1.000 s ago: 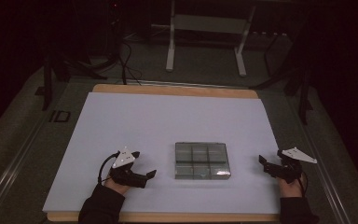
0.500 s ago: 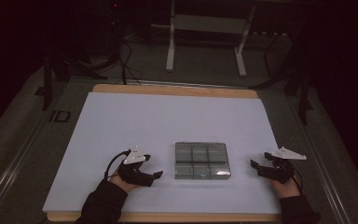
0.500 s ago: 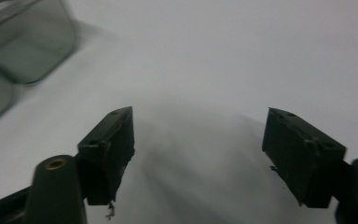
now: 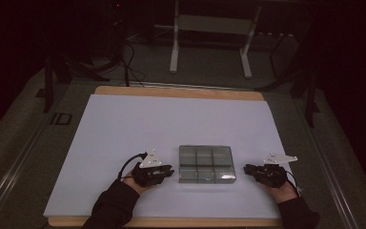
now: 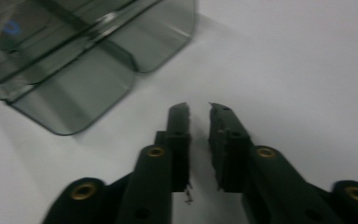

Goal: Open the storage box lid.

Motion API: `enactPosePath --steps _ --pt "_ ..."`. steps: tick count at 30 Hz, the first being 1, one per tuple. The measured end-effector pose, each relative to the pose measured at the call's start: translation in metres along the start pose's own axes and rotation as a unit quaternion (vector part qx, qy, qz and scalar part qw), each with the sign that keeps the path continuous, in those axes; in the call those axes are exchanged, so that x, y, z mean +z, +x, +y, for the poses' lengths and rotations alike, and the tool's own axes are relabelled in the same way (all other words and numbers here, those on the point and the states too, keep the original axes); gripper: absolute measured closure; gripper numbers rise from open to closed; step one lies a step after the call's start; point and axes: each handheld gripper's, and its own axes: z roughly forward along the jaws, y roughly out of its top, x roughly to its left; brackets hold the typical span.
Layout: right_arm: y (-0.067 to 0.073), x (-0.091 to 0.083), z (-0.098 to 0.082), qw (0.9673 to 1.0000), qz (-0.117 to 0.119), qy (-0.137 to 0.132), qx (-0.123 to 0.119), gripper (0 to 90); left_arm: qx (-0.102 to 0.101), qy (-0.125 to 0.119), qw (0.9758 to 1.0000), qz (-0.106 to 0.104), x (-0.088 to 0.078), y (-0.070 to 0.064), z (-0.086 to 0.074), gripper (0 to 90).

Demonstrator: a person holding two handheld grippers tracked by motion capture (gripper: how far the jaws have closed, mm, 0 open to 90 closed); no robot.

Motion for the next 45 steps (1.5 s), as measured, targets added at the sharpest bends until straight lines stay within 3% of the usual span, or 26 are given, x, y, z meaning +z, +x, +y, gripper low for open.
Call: enactPosePath --steps 6,13,22,40,44,45 --pt "0.011 0.007 0.004 0.9992 0.033 0.004 -0.022 89.7 0.013 0.004 0.9998 -0.011 0.007 -0.004 0.003 88.8" --pt "0.022 0.014 0.008 0.9972 0.057 0.005 -0.048 89.9 0.025 0.002 0.9994 -0.023 0.009 -0.008 0.004 90.0" --pt "0.026 0.013 0.014 0.997 0.058 0.005 -0.051 89.9 0.035 -0.01 0.9992 -0.019 0.004 -0.009 0.008 90.0" --pt "0.028 0.001 0.025 0.9963 0.064 -0.027 -0.051 89.8 0.037 -0.023 0.9989 -0.018 0.003 -0.011 0.015 90.0" --pt "0.027 0.001 0.027 0.9966 0.057 -0.034 -0.049 83.9 0.028 -0.034 0.9989 -0.013 0.003 -0.008 0.017 85.1" --pt "0.026 0.001 0.029 0.9965 0.053 -0.037 -0.052 78.8 0.027 -0.036 0.999 -0.006 0.003 -0.007 0.019 82.5"
